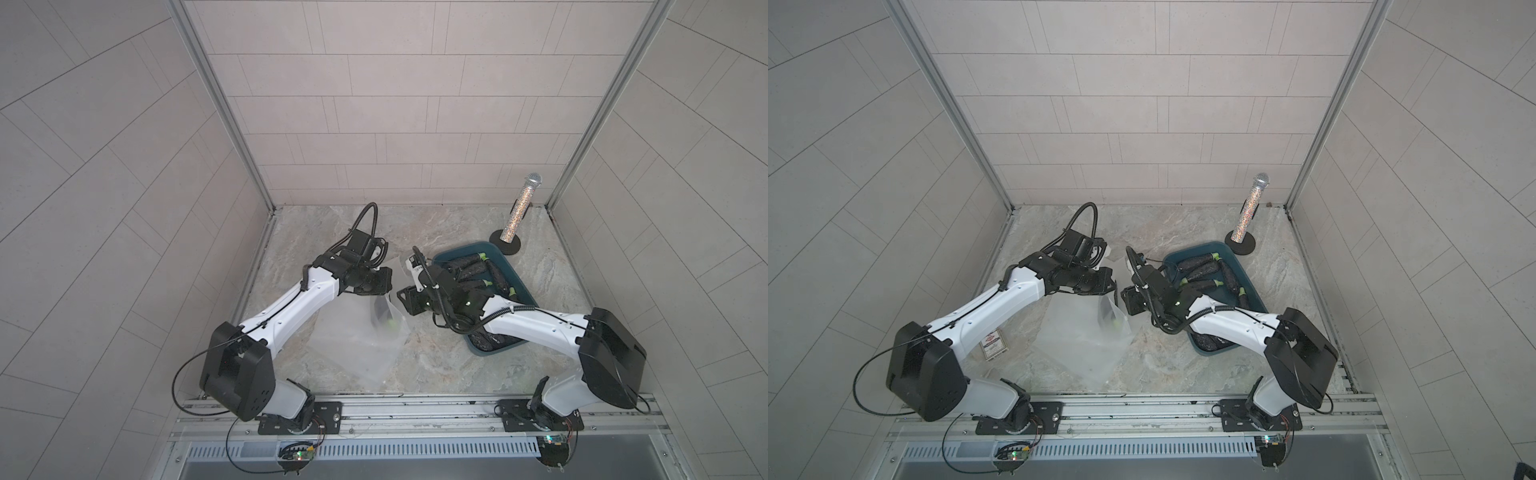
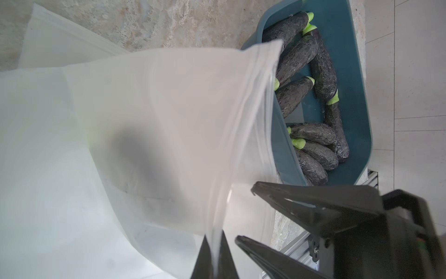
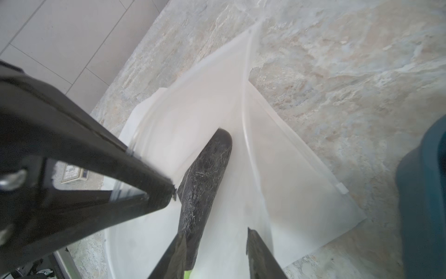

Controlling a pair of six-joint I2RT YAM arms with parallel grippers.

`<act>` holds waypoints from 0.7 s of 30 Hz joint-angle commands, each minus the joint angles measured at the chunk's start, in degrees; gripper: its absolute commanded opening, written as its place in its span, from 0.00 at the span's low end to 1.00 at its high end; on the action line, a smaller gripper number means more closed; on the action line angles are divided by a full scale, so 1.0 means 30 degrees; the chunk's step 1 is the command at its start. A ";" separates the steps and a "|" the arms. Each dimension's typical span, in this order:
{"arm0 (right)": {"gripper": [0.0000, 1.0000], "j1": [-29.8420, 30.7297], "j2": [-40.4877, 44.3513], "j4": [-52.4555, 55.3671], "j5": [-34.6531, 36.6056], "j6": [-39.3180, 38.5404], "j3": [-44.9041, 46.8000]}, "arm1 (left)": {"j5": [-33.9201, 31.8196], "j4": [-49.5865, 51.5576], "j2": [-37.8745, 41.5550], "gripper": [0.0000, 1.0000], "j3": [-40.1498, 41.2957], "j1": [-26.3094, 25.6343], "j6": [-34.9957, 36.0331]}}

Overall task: Place the eggplant in a zip-top bag and seal the zipper
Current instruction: Place the eggplant in the zipper food storage bag, then pick up the eggplant from the basket.

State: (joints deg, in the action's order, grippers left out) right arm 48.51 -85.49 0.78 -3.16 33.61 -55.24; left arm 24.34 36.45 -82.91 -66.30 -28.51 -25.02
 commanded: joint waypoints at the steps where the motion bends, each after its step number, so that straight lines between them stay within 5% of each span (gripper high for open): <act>1: 0.43 -0.0610 0.1234 0.0677 -0.0192 0.0257 0.0348 | -0.0260 -0.0254 -0.0096 0.00 0.0224 0.0025 0.0165; 21: 0.47 -0.8554 0.2880 0.4778 0.1100 0.2312 0.3004 | -0.0319 -0.0445 -0.0466 0.00 0.0223 0.0041 0.0165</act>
State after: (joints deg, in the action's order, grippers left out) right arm 23.77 -77.03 12.82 -1.63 38.50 -46.35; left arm 23.97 35.46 -83.81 -66.06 -28.51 -25.02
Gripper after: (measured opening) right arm 0.466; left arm 0.049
